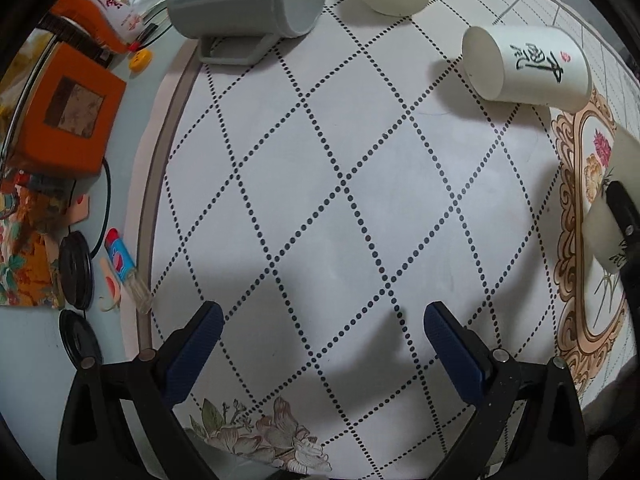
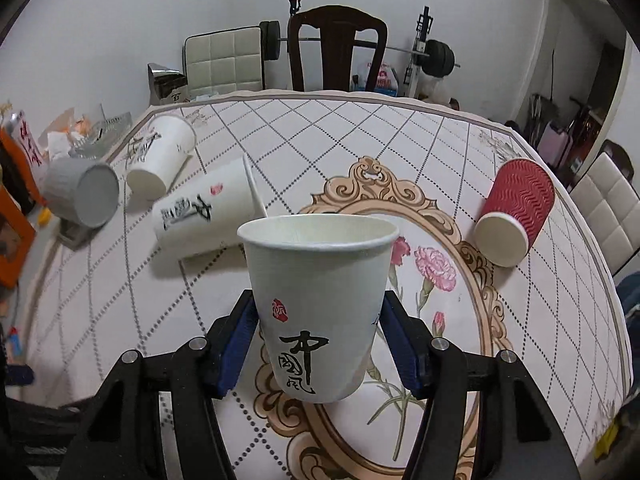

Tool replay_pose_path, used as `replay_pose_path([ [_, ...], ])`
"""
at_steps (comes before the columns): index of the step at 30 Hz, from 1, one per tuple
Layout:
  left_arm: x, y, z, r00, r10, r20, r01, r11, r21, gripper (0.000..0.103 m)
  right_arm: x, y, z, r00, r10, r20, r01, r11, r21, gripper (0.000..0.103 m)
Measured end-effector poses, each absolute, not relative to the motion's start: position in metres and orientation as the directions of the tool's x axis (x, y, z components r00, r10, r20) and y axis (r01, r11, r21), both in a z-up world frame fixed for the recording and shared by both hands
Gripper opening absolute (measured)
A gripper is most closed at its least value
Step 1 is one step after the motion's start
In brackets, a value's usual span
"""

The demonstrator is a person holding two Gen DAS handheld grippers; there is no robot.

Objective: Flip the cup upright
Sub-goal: 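Carry the cup onto the flower oval and open the right gripper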

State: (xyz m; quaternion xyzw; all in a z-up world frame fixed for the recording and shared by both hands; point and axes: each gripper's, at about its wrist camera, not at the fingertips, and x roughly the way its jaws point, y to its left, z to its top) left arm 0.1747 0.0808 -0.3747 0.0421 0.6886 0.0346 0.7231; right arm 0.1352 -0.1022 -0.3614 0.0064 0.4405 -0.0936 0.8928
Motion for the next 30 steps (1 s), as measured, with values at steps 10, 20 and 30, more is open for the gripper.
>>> replay_pose_path([
  [10, 0.146, 0.072, -0.366, 0.088, 0.106, -0.991, 0.058, 0.992, 0.111, 0.103, 0.116, -0.099, -0.362, 0.561, -0.141, -0.816, 0.158, 0.986, -0.061, 0.072],
  [20, 0.108, 0.075, -0.316, 0.185, 0.095, -0.978, 0.081, 0.990, 0.111, 0.103, 0.080, -0.097, -0.321, 0.532, -0.189, -0.825, 0.186, 0.977, -0.103, 0.095],
  [30, 0.068, 0.070, -0.224, 0.336, 0.062, -0.940, 0.078, 0.993, 0.093, 0.103, 0.014, -0.109, -0.228, 0.542, -0.232, -0.808, 0.212, 0.968, -0.136, 0.103],
])
